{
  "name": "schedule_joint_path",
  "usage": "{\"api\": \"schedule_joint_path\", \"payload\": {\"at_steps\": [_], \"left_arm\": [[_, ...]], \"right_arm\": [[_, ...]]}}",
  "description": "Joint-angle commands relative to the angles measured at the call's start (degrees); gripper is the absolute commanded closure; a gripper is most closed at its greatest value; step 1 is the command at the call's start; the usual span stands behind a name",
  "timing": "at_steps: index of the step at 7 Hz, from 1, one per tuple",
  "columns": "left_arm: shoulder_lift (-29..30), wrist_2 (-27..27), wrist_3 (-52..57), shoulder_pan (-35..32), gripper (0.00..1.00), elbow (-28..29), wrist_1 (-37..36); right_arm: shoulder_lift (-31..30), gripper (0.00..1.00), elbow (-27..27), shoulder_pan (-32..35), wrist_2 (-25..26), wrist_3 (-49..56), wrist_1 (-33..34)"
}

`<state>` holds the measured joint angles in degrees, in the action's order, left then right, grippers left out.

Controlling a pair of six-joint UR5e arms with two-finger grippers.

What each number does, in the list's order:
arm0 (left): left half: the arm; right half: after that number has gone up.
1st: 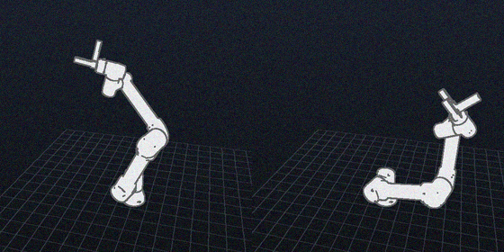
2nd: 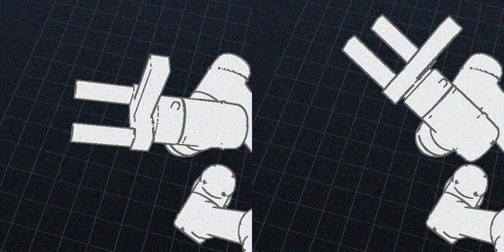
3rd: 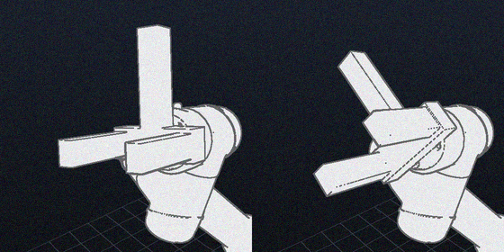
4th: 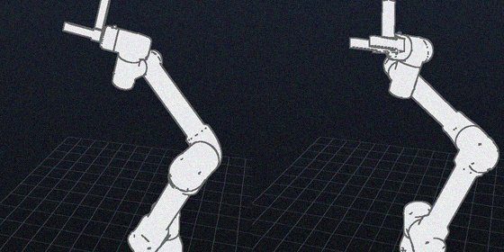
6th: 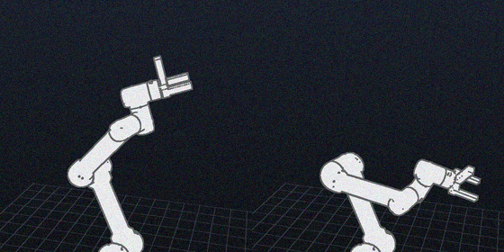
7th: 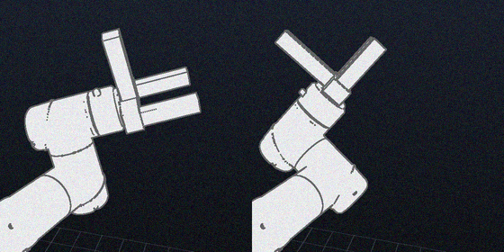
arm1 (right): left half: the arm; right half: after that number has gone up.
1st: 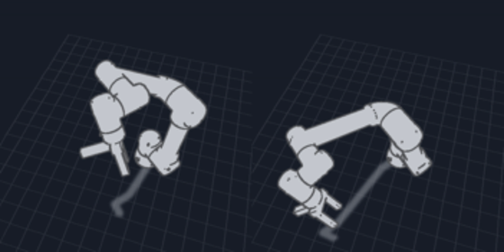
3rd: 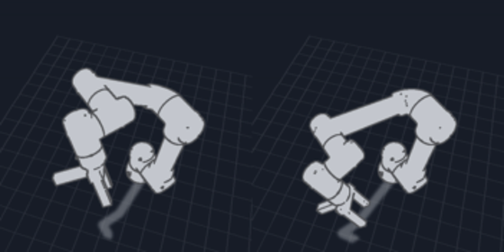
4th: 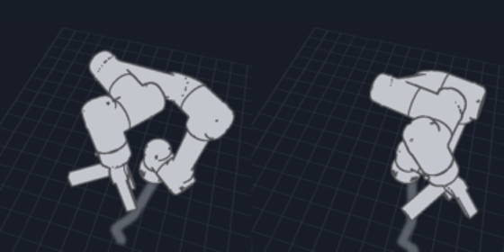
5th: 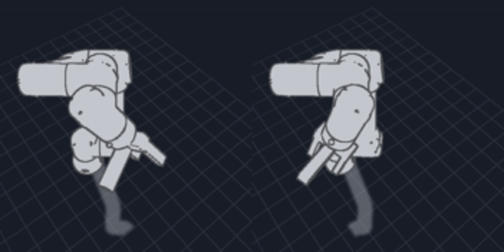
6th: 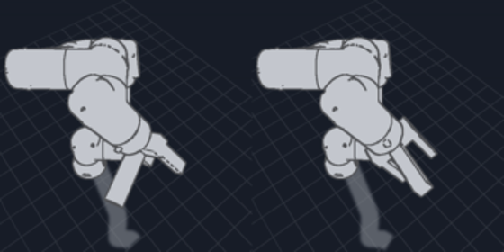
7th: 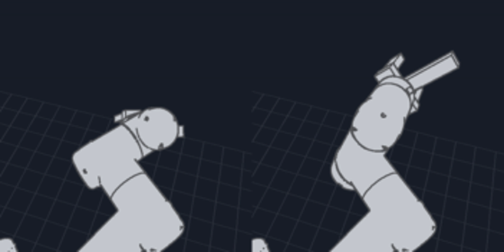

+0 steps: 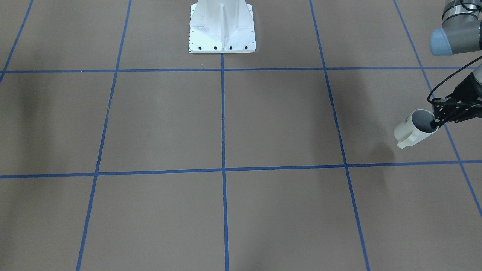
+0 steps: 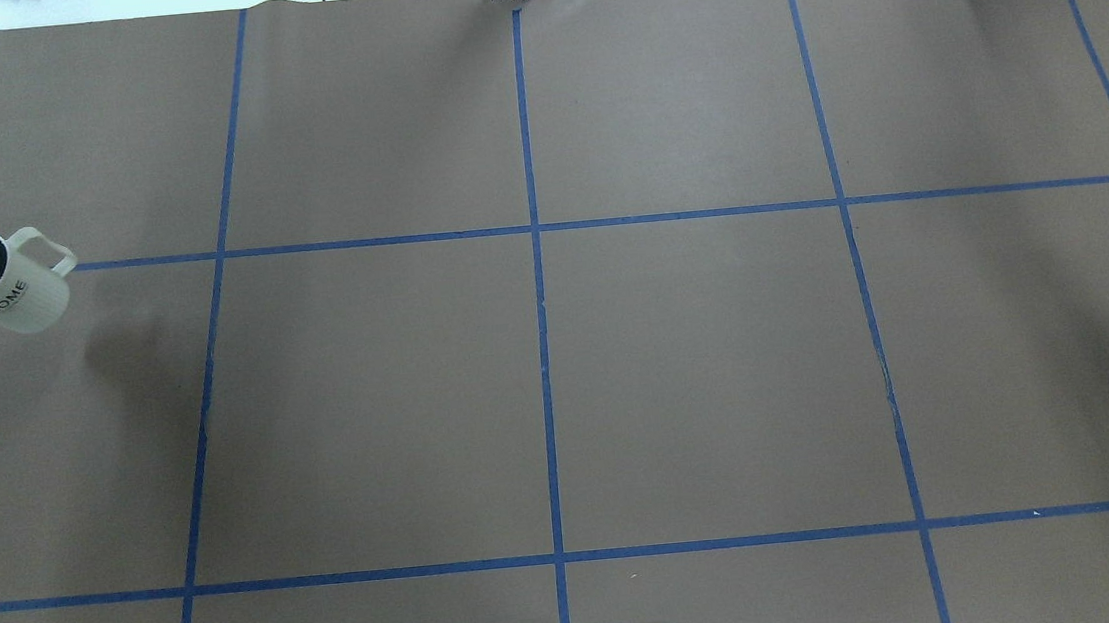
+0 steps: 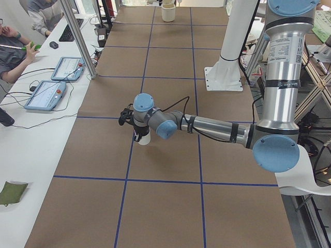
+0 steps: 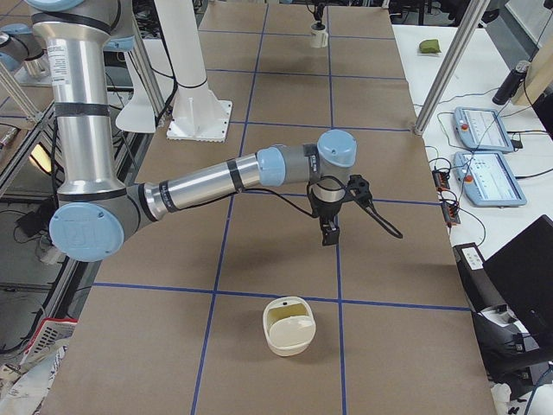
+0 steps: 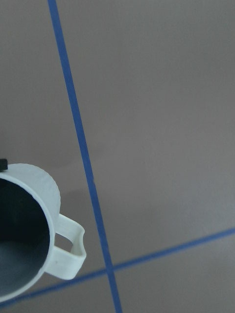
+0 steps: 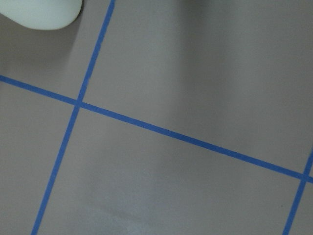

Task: Left arm hands cup to right arm to dump lemon

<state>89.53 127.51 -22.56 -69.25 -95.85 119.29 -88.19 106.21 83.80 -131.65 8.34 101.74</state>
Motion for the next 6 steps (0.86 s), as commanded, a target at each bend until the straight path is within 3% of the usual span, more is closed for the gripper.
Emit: {"api": "schedule_joint_path", "payload": {"at_steps": [1,2,5,6], "left_arm": [[-0.4,-2.1,1.3,0.2,1.0,3.4,3.4],[-0.1,-1.8,0.8,0.3,1.0,5.6,6.6],[0.3,-1.4,0.8,0.8,1.0,6.2,6.3],[0.3,-1.4,0.8,1.6,0.82,6.5,6.4]], "right_arm": [[-2.2,0.0,0.1,1.8,-0.3,1.9,0.0],[-2.2,0.0,0.3,1.8,-0.7,1.5,0.4],[-2.2,0.0,0.0,1.8,-0.7,1.3,0.2],[-2.2,0.0,0.0,1.8,-0.7,1.3,0.3]]}}
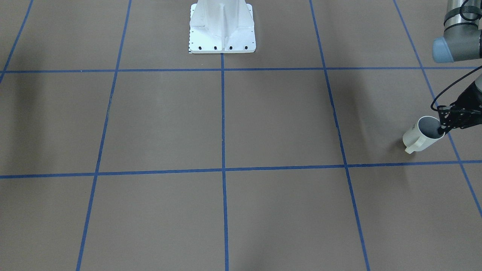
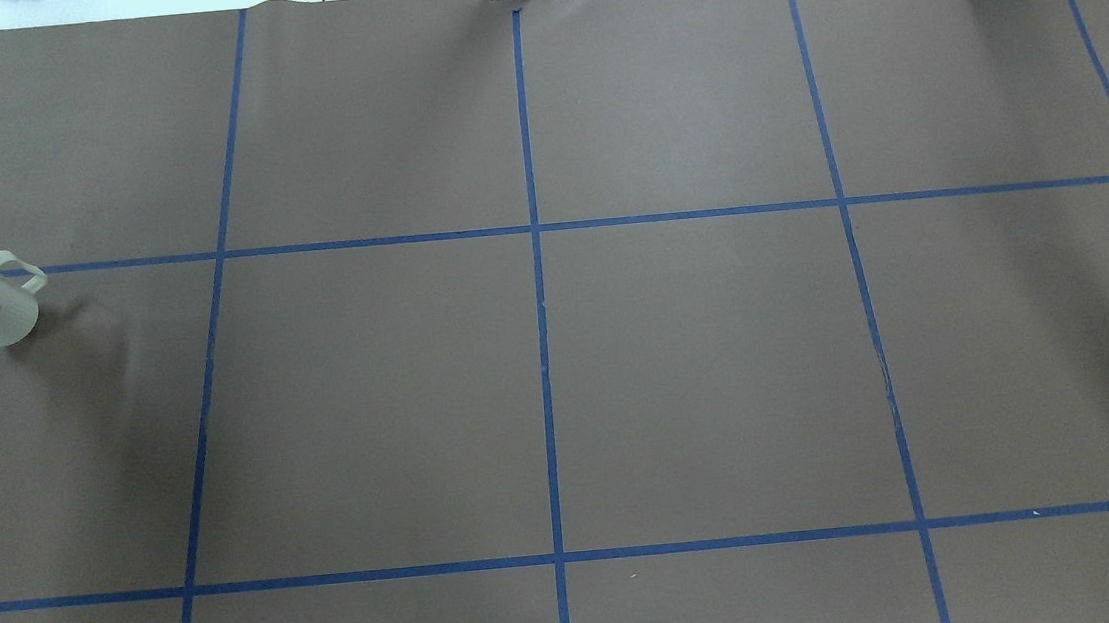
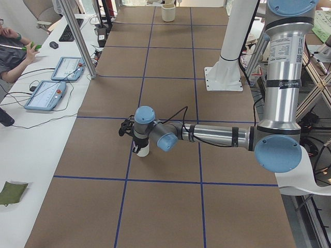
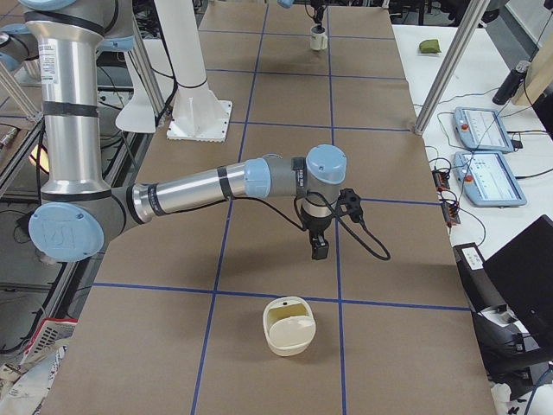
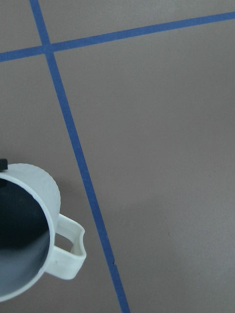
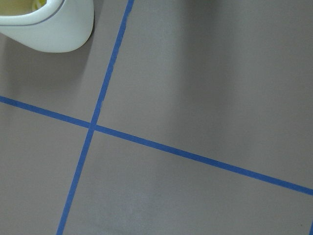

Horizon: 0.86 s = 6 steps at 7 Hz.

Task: Left arm hands cup to right arm to dump lemon

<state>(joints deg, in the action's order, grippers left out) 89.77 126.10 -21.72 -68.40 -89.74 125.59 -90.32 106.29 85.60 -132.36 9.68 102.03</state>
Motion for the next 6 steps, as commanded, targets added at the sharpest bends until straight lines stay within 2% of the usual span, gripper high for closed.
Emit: {"api": "schedule_joint_path", "payload": {"at_steps": [1,2,4,5,6], "left_arm": [[0.0,0.0,0.1,0.8,0.47,1.0,0.4],[-0.4,0.0,0.4,0.8,0.0,0.5,0.3],[-0.6,4.6,1.3,-0.6,0.0,-2.4,-5.2],[-0.7,4.7,5.8,-3.4,0.0,-4.3,-9.1],[-0.7,4.7,14.4,-7.8,0.0,-6.2,-18.4]], "right_arm": [[0.0,0.0,-0.1,0.0,0.2,-0.1,0.1],[-0.1,0.0,-0.1,0.0,0.2,0.0,0.1],[-0.2,0.0,-0.3,-0.1,0.4,0.0,0.2],[-0.2,0.0,-0.3,0.0,0.3,0.0,0.4],[-0.2,0.0,-0.6,0.0,0.3,0.0,0.4]]}}
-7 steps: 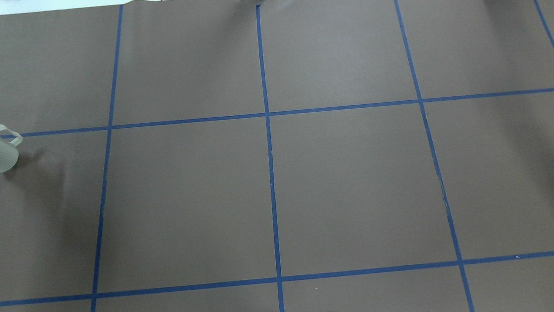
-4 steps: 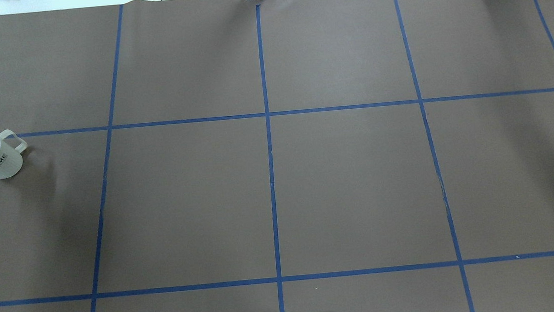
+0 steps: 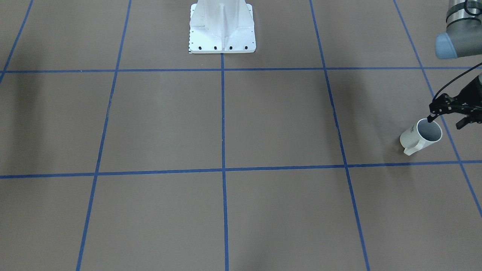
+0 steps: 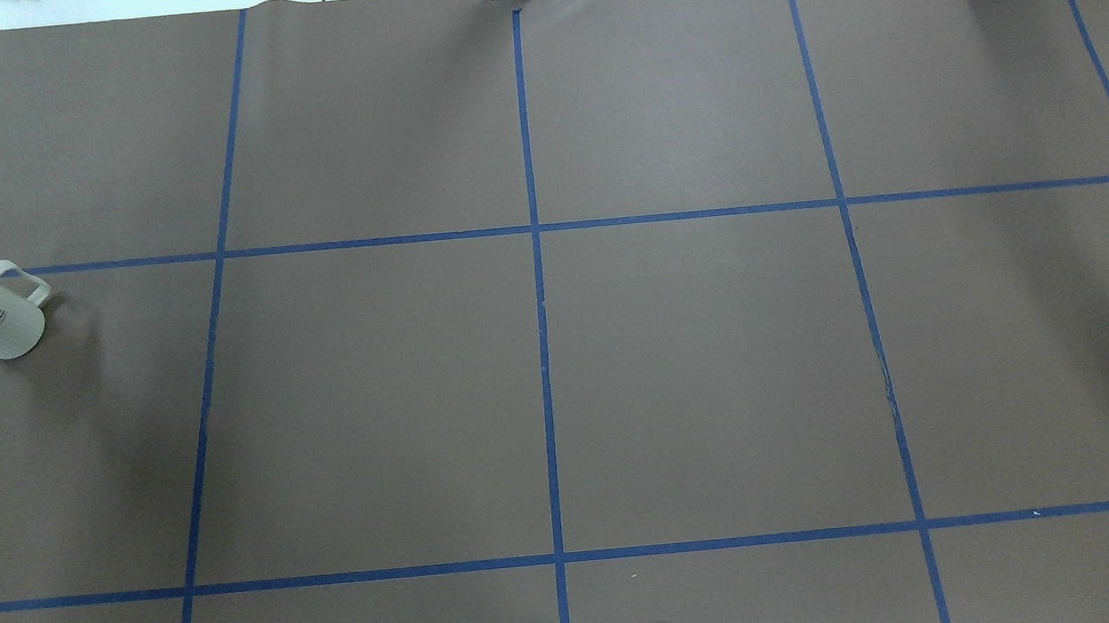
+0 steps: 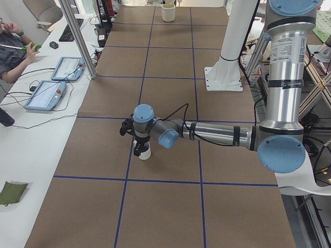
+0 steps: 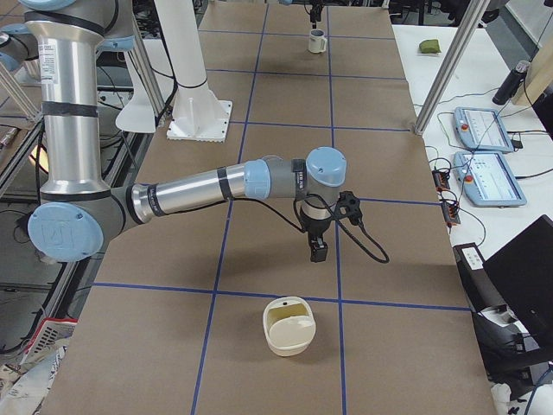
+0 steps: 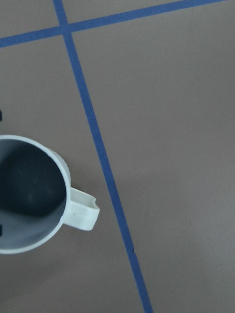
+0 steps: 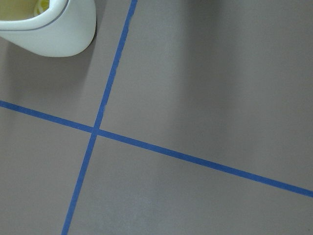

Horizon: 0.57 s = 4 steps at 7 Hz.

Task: Left arm hands cup to right arm to dump lemon

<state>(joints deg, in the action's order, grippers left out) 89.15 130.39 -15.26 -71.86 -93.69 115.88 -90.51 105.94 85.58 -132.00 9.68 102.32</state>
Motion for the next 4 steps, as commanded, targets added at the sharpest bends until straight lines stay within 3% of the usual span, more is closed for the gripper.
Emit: {"api": "schedule_joint_path", "payload": {"at_steps": [1,2,4], "left_arm": [[0.1,0.4,17.3,-9.9,0.0,-3.6,-19.5],[0.6,0.0,25.1,-14.2,0.0,-3.6,-26.2],[-1.2,0.5,28.8,-16.0,0.0,-3.4,-27.1]], "right_arm": [[-0.1,0.0,-0.3,0.0,0.1,0.0,0.2],[-0.5,0.0,-0.5,0.0,0.2,0.0,0.1],[-0.5,0.0,-1.0,-0.1,0.0,0.0,0.0]]}}
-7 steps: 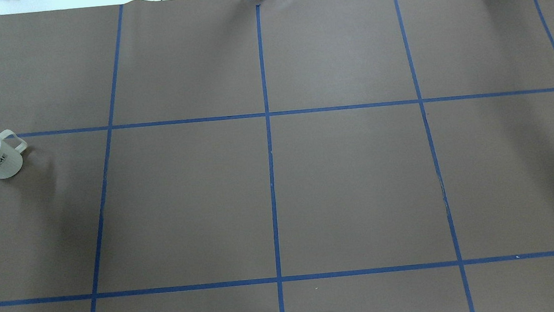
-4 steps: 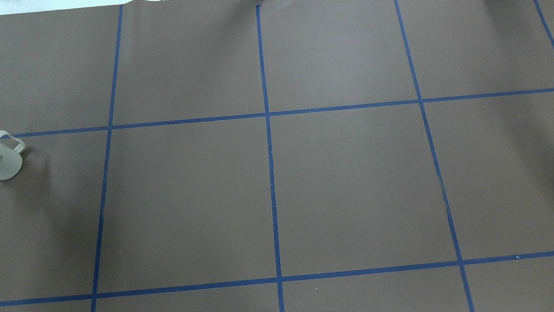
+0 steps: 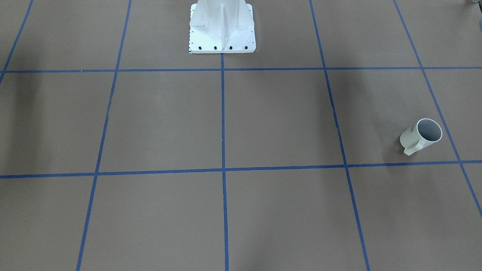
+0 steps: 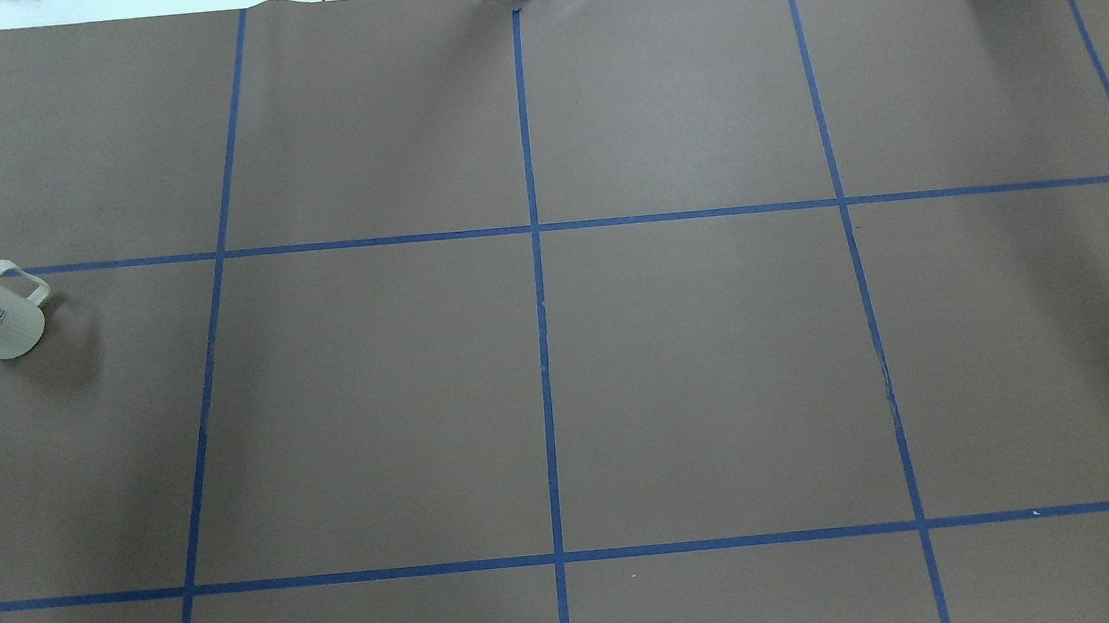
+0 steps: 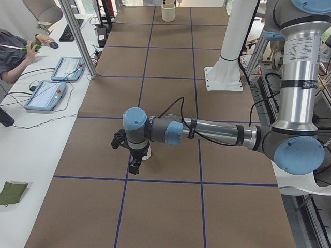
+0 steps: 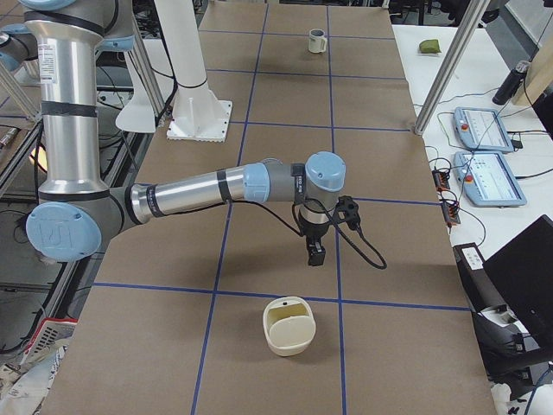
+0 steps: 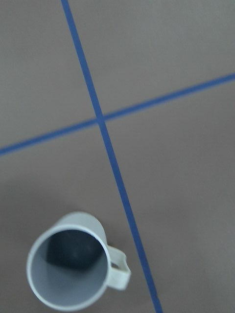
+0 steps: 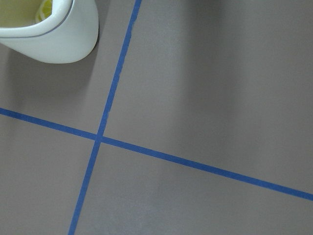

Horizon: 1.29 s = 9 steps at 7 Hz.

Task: Left arm hands cup to right arm to dump lemon

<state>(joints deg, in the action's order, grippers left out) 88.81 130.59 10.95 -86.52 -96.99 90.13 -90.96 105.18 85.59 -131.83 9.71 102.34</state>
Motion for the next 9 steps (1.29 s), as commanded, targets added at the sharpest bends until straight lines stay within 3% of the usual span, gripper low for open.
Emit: {"api": "schedule_joint_path", "payload": {"at_steps": [1,7,9], "left_arm": [[-1.4,0.2,1.9,-1.3,0.0,0.6,-1.3],[-0.6,0.5,2.1,-2.3,0.0,1.2,-0.7],[-1.7,0.5,2.3,-2.3,0.0,1.4,0.1]], "right_arm": [[-0.1,0.0,-0.5,-0.1,-0.3,-0.1,0.0],[1.7,0.0,-1.9,0.3,0.3,-3.3,-0.5],[-1.1,0.0,-2.2,1.5,2.4,-2.3,-0.7]]}}
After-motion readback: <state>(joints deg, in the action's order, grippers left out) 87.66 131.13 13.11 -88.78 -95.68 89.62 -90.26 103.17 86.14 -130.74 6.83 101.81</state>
